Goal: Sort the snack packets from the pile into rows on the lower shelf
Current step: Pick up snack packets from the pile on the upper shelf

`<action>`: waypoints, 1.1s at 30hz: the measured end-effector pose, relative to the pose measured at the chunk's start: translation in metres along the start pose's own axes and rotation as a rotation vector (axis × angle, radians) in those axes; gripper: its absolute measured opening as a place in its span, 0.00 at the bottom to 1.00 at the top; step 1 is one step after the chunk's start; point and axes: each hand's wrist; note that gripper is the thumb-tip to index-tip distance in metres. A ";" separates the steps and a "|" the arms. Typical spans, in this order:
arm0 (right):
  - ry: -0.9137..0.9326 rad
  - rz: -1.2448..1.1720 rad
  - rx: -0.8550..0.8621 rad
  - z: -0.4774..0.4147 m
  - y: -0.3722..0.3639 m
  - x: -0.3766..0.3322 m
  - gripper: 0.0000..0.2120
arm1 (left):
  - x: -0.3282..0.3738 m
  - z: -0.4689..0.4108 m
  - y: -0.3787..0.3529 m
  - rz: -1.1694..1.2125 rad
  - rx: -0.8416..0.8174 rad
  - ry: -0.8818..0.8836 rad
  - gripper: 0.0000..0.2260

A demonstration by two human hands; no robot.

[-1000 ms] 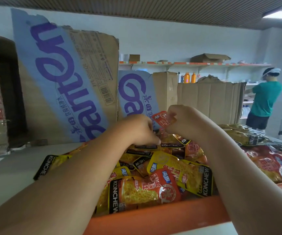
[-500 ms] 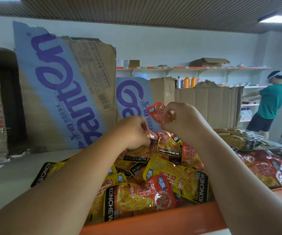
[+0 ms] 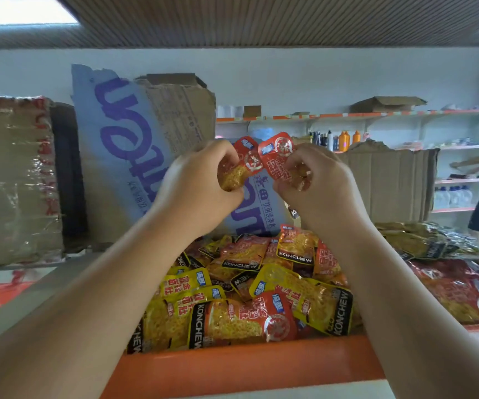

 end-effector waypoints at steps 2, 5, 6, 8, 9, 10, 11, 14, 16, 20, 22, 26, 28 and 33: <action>0.024 -0.017 -0.009 -0.001 0.003 -0.013 0.11 | 0.001 0.005 0.013 -0.022 0.041 0.004 0.18; 0.046 -0.053 -0.028 0.001 0.002 -0.034 0.11 | -0.001 0.013 0.031 -0.049 0.076 0.008 0.20; 0.056 -0.063 -0.031 0.003 0.001 -0.041 0.11 | -0.002 0.016 0.038 -0.055 0.091 0.014 0.20; 0.066 -0.075 -0.020 0.005 -0.001 -0.055 0.11 | -0.004 0.022 0.052 -0.066 0.120 0.012 0.20; 0.065 -0.078 -0.015 0.005 -0.002 -0.064 0.12 | -0.006 0.025 0.060 -0.071 0.132 0.011 0.20; 0.066 -0.084 -0.015 0.006 -0.004 -0.072 0.13 | -0.008 0.029 0.068 -0.075 0.142 0.012 0.20; 0.072 -0.088 -0.019 0.006 -0.006 -0.081 0.13 | -0.012 0.032 0.078 -0.074 0.153 0.011 0.20; 0.079 -0.107 -0.042 0.009 -0.015 -0.112 0.13 | -0.024 0.044 0.109 -0.073 0.168 0.014 0.20; 0.091 -0.135 -0.040 0.012 -0.025 -0.137 0.13 | -0.034 0.054 0.134 -0.049 0.174 0.016 0.19; 0.115 -0.228 -0.052 0.018 -0.060 -0.197 0.12 | -0.064 0.082 0.194 -0.061 0.191 0.033 0.19; 0.145 -0.274 -0.087 0.024 -0.086 -0.236 0.13 | -0.085 0.102 0.232 -0.095 0.216 0.071 0.19; 0.209 -0.393 -0.135 0.039 -0.140 -0.317 0.13 | -0.130 0.148 0.308 -0.163 0.259 0.151 0.17; 0.242 -0.477 -0.150 0.048 -0.169 -0.357 0.13 | -0.151 0.172 0.342 -0.209 0.279 0.183 0.17; 0.248 -0.665 -0.222 0.078 -0.242 -0.456 0.14 | -0.208 0.237 0.425 -0.392 0.317 0.324 0.22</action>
Point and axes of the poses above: each hand's wrist, its own z-axis away from the middle knuckle, its own y-axis out of the back of the hand, x = y × z, and after that the axes turned 2 degrees about -z, right-handed
